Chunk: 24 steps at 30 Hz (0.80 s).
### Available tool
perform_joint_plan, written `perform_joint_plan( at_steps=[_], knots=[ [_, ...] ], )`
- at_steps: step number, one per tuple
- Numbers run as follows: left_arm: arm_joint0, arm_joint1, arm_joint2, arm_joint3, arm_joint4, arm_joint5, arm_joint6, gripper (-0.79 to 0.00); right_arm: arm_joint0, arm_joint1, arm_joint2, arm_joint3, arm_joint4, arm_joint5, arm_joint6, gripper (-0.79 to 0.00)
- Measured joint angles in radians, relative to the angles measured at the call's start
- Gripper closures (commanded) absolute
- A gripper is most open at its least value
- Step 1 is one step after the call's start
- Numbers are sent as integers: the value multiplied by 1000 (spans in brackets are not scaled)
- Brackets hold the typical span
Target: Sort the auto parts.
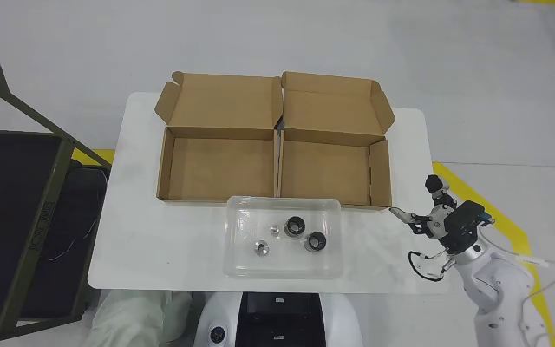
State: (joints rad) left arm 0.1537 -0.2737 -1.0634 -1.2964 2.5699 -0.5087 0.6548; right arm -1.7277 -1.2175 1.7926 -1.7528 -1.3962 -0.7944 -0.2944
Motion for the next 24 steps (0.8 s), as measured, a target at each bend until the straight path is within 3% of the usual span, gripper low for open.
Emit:
perform_joint_plan(
  at_steps=[7, 24],
  knots=[
    [0, 0, 0, 0, 0, 0, 0, -785, 22, 1, -28, 13, 74, 22, 99, -785],
    [0, 0, 0, 0, 0, 0, 0, -785, 129, 17, -181, 7, 71, -86, 296, -785]
  ],
)
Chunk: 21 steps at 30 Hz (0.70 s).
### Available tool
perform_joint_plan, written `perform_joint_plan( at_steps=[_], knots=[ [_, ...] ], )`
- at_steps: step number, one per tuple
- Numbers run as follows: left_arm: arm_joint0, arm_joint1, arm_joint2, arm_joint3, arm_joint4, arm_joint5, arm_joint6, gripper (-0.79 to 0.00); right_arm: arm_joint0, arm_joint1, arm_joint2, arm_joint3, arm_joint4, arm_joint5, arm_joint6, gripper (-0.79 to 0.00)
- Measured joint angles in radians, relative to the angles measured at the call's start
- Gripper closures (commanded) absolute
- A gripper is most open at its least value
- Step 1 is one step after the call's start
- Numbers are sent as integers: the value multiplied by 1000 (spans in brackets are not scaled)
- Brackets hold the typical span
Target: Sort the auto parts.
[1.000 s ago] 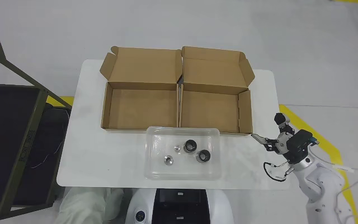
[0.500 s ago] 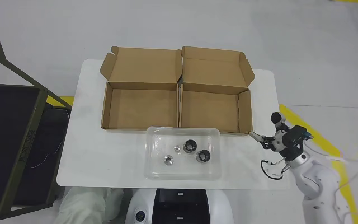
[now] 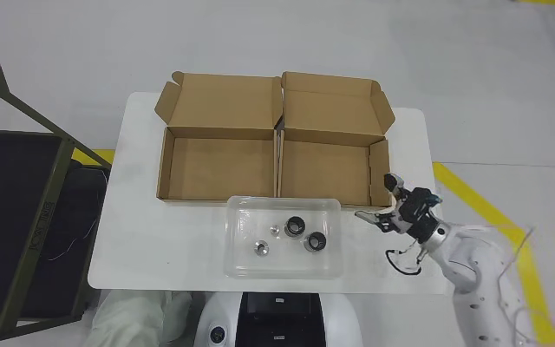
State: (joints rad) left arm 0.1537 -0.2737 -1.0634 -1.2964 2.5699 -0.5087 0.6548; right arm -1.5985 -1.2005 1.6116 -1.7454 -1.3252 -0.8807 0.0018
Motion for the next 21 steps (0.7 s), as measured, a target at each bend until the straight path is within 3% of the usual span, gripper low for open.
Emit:
perform_joint_plan(
  at_steps=[21],
  knots=[
    [0, 0, 0, 0, 0, 0, 0, -785, 85, 23, -190, -113, -72, -132, 230, -785]
  ],
)
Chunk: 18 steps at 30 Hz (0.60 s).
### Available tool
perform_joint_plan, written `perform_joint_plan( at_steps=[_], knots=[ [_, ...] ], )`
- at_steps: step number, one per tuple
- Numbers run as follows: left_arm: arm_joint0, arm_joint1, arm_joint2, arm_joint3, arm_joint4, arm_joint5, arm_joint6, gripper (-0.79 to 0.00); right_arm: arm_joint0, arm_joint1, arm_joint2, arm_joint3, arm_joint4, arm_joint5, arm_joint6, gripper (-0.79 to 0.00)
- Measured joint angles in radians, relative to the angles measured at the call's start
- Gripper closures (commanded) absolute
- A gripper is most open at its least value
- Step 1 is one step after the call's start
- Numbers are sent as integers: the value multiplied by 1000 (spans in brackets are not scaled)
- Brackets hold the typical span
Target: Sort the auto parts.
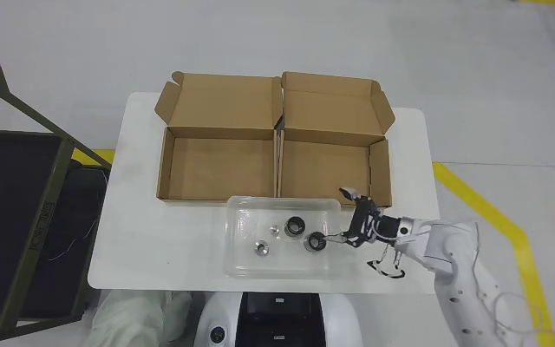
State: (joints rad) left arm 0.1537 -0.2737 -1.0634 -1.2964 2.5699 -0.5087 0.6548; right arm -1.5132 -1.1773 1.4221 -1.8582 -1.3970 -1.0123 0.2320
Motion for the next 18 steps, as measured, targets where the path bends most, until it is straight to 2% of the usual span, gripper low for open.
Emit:
perform_joint_plan(
  at_steps=[18],
  knots=[
    [0, 0, 0, 0, 0, 0, 0, -785, 57, 18, -166, -78, -64, 6, 289, -785]
  ],
)
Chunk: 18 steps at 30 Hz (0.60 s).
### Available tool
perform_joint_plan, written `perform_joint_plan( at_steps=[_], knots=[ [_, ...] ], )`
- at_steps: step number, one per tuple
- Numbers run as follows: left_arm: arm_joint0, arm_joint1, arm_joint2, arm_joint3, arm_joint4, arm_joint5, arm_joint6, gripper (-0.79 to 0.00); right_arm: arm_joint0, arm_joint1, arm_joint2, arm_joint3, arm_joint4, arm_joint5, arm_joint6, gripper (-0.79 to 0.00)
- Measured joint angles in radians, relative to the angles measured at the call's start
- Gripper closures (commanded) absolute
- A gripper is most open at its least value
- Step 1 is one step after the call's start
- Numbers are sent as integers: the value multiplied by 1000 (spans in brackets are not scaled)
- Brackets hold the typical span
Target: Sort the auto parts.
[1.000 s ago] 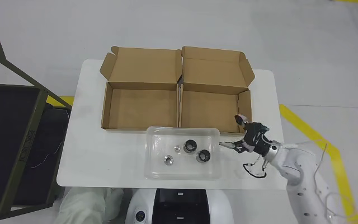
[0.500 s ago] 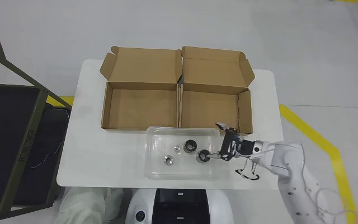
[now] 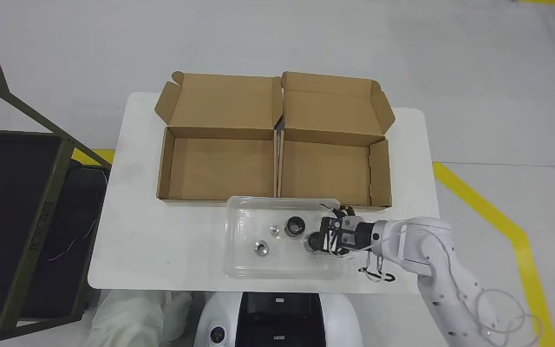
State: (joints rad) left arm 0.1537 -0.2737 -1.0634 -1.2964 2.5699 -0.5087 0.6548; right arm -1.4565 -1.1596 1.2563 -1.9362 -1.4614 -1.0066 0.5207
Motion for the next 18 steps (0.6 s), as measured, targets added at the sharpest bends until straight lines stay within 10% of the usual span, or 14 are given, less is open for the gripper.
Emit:
perform_joint_plan(
  at_steps=[18],
  knots=[
    [0, 0, 0, 0, 0, 0, 0, -785, 49, 13, -95, 19, -11, 0, 135, -760]
  ],
)
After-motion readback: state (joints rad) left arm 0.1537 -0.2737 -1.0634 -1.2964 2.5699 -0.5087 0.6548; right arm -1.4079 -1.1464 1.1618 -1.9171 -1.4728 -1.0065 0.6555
